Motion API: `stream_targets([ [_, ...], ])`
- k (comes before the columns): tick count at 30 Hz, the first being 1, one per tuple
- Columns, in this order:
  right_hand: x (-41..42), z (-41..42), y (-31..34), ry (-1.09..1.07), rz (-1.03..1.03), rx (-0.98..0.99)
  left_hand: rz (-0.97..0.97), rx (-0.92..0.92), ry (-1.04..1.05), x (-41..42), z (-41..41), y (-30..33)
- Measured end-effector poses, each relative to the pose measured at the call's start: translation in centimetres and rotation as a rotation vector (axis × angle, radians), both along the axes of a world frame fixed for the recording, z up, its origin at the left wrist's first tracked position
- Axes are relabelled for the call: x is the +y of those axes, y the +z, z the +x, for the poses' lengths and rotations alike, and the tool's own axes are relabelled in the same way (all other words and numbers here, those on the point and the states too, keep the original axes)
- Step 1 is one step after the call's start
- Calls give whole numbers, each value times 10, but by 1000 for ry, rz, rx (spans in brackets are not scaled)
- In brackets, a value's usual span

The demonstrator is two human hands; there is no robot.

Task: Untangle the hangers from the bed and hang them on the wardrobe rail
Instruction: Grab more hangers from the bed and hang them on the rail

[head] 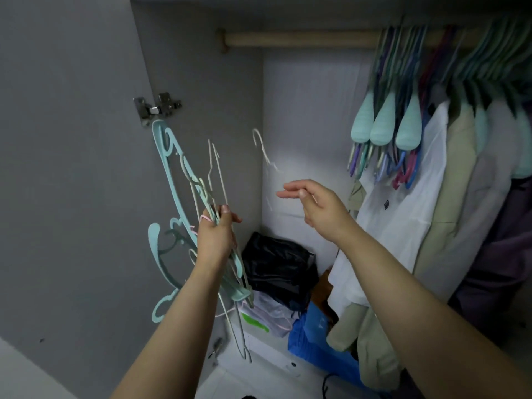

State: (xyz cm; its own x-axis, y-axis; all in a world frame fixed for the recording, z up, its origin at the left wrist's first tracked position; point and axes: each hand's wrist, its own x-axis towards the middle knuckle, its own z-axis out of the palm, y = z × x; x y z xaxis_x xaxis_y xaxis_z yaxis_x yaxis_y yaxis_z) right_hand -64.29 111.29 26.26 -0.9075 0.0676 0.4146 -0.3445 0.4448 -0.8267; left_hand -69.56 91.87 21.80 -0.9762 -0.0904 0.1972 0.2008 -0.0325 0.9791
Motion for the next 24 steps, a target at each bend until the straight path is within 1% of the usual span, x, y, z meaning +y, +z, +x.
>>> stream_targets([
  [2,-9,-8,20,-39,17,174,1,-4,-27,1,-2,5],
  [5,-13,-23,54,-131,-37,383,-27,-4,-97,1,-7,15],
  [8,-7,-43,81,-187,-104,480,-32,-8,-171,1,-10,26],
  [11,4,-64,93,-241,-127,484,-32,0,-221,1,-12,32],
  [17,23,-95,90,-401,-132,327,13,-15,-284,-2,-14,36],
  [19,24,-94,82,-500,-184,345,65,-17,-319,-5,-14,35],
  [22,19,-81,72,-689,-180,437,117,-39,-340,-12,-15,34],
  [24,20,-77,62,-710,-177,475,167,-82,-368,-19,-15,31],
])
